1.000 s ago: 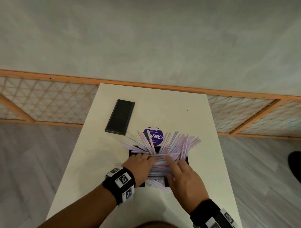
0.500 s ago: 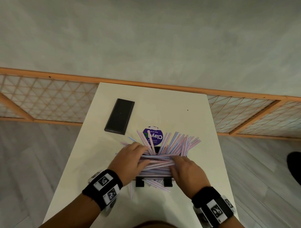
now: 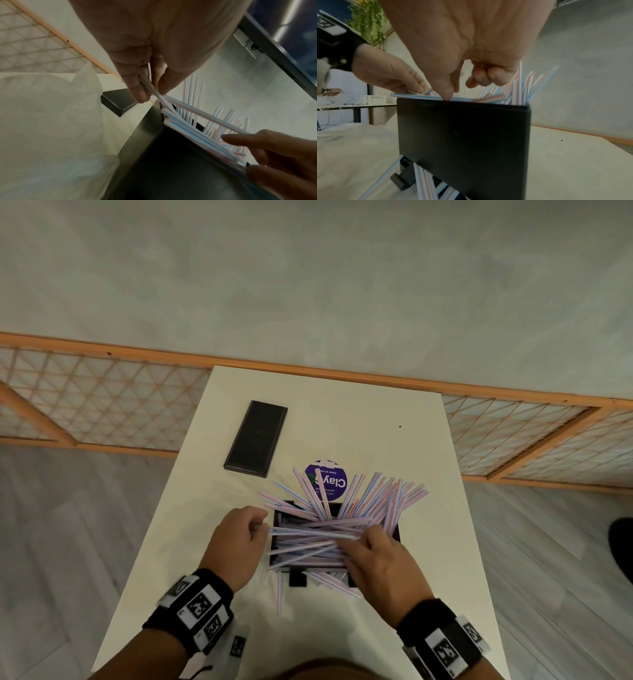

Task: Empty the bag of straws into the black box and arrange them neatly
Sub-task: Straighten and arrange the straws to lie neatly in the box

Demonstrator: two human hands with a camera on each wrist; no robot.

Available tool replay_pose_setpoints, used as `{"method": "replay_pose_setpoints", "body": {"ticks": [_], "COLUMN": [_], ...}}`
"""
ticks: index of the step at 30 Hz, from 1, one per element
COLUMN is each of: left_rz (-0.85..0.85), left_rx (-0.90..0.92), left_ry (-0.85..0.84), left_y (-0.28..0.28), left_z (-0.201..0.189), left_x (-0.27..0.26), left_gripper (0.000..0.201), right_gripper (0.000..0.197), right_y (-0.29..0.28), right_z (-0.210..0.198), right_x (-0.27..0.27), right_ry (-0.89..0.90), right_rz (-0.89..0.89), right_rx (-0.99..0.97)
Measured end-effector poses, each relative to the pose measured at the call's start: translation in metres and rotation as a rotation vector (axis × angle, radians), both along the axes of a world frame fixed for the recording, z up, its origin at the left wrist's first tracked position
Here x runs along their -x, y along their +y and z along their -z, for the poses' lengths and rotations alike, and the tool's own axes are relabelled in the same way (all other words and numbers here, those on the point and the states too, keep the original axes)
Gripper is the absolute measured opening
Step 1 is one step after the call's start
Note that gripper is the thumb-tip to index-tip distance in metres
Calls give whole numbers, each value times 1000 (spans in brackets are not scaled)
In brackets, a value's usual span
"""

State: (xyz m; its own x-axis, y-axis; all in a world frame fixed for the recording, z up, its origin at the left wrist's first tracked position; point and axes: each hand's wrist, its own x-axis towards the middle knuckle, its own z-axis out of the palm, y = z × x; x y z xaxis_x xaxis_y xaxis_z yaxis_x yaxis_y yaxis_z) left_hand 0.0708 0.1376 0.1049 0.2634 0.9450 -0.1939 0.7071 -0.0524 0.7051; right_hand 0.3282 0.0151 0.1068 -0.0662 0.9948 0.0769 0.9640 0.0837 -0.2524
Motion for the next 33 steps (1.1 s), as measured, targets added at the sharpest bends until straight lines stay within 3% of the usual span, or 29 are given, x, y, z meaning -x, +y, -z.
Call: {"method": "replay_pose_setpoints", "body": {"ticks": [3,9,14,19,22,24,28,33], "left_rz": [70,164,270,270,133,84,121,209], "left_rx": [-100,-133,-103,-125,-213,-172,4,-68], "left_ry": [45,70,-25,-63,-23,-2,-27,28], "left_y": [-1,-3,-2,0,2,2,1,-1], "left_z": [-6,-13,-12,-7,-5,-2,0,0], "left_x": [-13,-29,-36,-27,-14,-7,1,-2], "left_gripper": [17,20,24,22,25,34,39,32], "right_gripper": [24,20,5,44,38,31,28,32], "right_y": [4,1,-7,-11,-7,-3,7,15], "right_z": [6,-1,-18,-3,11,14,14,15], "right_x": [3,-18,-20,-10,-8,-8,-7,-4], "right_ry": [-12,36,122,124,99,89,83,72], "right_rz": [28,123,138,83,45,24,45,119], "right_rx": [1,2,-113,6,78,82,69,52]}}
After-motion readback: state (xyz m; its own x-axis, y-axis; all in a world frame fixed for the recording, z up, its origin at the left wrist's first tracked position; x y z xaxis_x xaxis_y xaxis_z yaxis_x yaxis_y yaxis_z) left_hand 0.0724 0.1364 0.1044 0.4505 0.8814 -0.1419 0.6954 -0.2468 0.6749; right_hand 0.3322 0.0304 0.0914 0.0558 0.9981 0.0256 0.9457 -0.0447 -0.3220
